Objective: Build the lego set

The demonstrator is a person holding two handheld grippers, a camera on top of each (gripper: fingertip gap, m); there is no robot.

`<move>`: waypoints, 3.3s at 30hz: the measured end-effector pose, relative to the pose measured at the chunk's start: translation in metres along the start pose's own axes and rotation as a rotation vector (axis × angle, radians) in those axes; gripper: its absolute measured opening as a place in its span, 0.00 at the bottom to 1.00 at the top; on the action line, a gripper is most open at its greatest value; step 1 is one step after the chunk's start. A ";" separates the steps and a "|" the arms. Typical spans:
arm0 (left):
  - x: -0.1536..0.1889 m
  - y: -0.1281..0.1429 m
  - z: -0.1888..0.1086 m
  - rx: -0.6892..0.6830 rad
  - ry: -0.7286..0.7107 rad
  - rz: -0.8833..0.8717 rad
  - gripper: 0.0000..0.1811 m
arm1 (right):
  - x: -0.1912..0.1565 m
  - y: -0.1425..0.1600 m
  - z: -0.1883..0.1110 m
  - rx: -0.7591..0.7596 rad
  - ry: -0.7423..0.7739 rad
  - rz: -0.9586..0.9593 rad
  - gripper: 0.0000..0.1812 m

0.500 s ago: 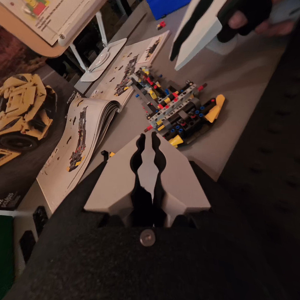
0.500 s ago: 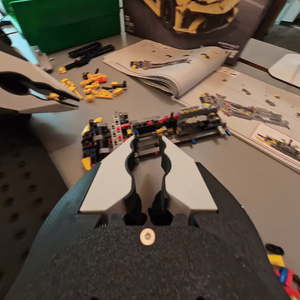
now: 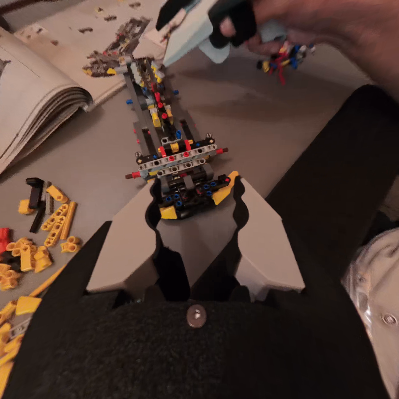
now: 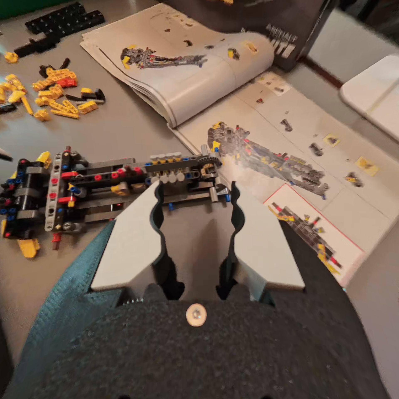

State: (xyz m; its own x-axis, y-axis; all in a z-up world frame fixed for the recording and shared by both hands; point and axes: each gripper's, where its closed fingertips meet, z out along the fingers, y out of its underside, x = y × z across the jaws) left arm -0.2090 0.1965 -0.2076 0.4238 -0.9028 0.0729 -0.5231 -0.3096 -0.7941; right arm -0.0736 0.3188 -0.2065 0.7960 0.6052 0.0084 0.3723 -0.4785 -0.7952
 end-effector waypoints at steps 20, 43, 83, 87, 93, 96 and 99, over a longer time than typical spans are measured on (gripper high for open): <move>0.003 0.022 0.037 -0.231 0.071 -0.057 0.41 | -0.032 0.057 -0.024 -0.130 -0.152 0.372 0.38; -0.076 -0.071 0.051 -0.015 0.161 0.202 0.38 | 0.014 0.037 -0.086 0.347 0.079 0.490 0.25; -0.021 -0.162 0.261 -0.259 0.034 0.518 0.36 | 0.014 0.041 -0.085 0.333 0.091 0.451 0.20; -0.023 -0.160 0.269 -0.275 0.006 0.537 0.35 | 0.011 0.041 -0.083 0.334 0.057 0.472 0.20; -0.031 -0.165 0.267 -0.259 0.025 0.483 0.37 | 0.013 0.042 -0.084 0.332 0.064 0.479 0.20; -0.034 -0.164 0.263 -0.246 0.044 0.459 0.37 | 0.023 0.045 -0.083 0.328 0.109 0.487 0.22; -0.038 -0.162 0.260 -0.239 0.056 0.437 0.39 | 0.048 0.052 -0.080 0.281 0.196 0.480 0.27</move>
State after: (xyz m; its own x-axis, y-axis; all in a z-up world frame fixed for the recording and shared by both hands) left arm 0.0522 0.3587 -0.2384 0.0903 -0.9761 -0.1978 -0.8002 0.0471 -0.5979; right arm 0.0220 0.2724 -0.1990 0.9276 0.2207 -0.3014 -0.1709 -0.4666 -0.8678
